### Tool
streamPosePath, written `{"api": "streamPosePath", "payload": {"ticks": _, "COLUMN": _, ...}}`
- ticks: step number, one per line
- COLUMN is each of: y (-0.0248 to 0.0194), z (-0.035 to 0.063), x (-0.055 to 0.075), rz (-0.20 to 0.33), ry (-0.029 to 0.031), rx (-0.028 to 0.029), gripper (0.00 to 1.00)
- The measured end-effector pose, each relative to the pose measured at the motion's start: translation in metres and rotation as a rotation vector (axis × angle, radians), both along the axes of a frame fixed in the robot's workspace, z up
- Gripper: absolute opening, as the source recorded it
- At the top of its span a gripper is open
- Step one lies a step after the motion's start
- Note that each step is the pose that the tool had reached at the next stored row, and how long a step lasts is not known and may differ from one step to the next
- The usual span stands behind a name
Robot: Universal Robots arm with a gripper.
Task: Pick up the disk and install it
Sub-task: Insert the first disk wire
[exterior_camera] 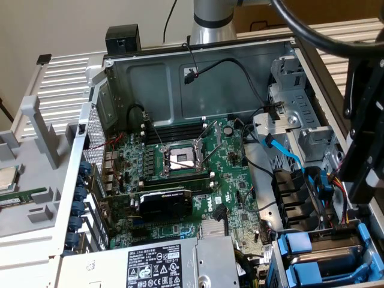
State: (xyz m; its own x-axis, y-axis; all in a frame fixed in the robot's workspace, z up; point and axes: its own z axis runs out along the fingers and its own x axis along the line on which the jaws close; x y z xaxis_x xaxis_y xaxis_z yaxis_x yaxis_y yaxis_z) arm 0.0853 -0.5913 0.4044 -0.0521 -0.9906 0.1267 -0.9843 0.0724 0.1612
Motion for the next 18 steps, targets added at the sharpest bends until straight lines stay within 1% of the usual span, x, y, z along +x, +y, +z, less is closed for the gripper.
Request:
{"api": "streamPosePath", "payload": {"ticks": 5, "y": 0.0039, "z": 0.0, "x": -0.0012, "rz": 0.0, "ry": -0.0025, "rx": -0.0012, "gripper": 0.31}}
{"api": "streamPosePath", "payload": {"ticks": 14, "y": 0.0041, "z": 0.0012, "x": -0.0013, "rz": 0.0, "ry": -0.0029, "rx": -0.0013, "gripper": 0.31}}
{"api": "streamPosePath", "payload": {"ticks": 15, "y": 0.004, "z": 0.0012, "x": -0.0013, "rz": 0.0, "ry": -0.0029, "rx": 0.0014, "gripper": 0.31}}
{"api": "streamPosePath", "payload": {"ticks": 16, "y": 0.004, "z": 0.0011, "x": -0.0013, "rz": 0.0, "ry": -0.0029, "rx": 0.0029, "gripper": 0.31}}
{"api": "streamPosePath", "payload": {"ticks": 18, "y": 0.004, "z": 0.0011, "x": -0.0013, "rz": 0.0, "ry": -0.0029, "rx": 0.0029, "gripper": 0.31}}
